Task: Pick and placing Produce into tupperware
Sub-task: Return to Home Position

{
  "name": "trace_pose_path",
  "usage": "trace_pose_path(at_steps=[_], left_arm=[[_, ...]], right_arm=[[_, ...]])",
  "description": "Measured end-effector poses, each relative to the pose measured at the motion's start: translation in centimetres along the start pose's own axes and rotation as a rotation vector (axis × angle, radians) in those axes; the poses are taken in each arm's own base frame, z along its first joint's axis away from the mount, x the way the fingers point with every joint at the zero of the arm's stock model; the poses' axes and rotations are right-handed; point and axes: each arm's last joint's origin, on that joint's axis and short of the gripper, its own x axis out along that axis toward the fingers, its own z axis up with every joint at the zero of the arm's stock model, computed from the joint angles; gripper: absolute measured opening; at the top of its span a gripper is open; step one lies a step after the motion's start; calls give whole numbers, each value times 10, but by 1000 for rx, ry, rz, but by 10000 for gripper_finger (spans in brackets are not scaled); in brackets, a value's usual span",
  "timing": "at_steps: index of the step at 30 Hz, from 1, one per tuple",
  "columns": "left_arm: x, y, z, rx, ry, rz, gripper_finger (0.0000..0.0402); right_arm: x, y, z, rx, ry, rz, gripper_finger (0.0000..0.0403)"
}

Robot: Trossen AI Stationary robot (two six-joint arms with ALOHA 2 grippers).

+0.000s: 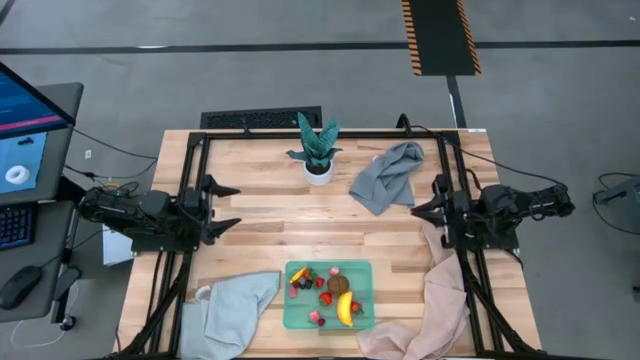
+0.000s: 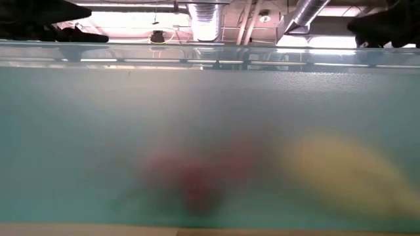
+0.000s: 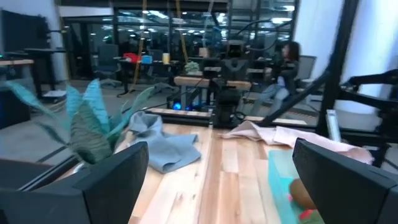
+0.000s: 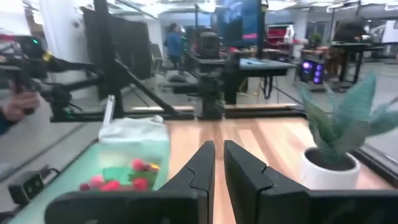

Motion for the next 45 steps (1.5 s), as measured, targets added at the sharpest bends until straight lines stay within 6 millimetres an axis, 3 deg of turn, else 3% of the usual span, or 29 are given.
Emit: trace_pose_path(at_steps=[9, 13, 18, 23, 45], left_arm=[[0, -2, -1, 7, 1, -70, 387], [3, -5, -12, 19, -12, -133, 387], [8, -4, -36, 20, -5, -78, 387], [8, -5, -35, 20, -10, -107, 387], [12, -4, -44, 134, 79, -35, 387]], right_arm=[[5, 2, -22, -7, 77, 25, 59], [9, 5, -31, -33, 66, 119, 59], [12, 6, -42, -6, 73, 112, 59], [16, 9, -47, -19, 11, 180, 59], [18, 9, -50, -147, 29, 173, 59]])
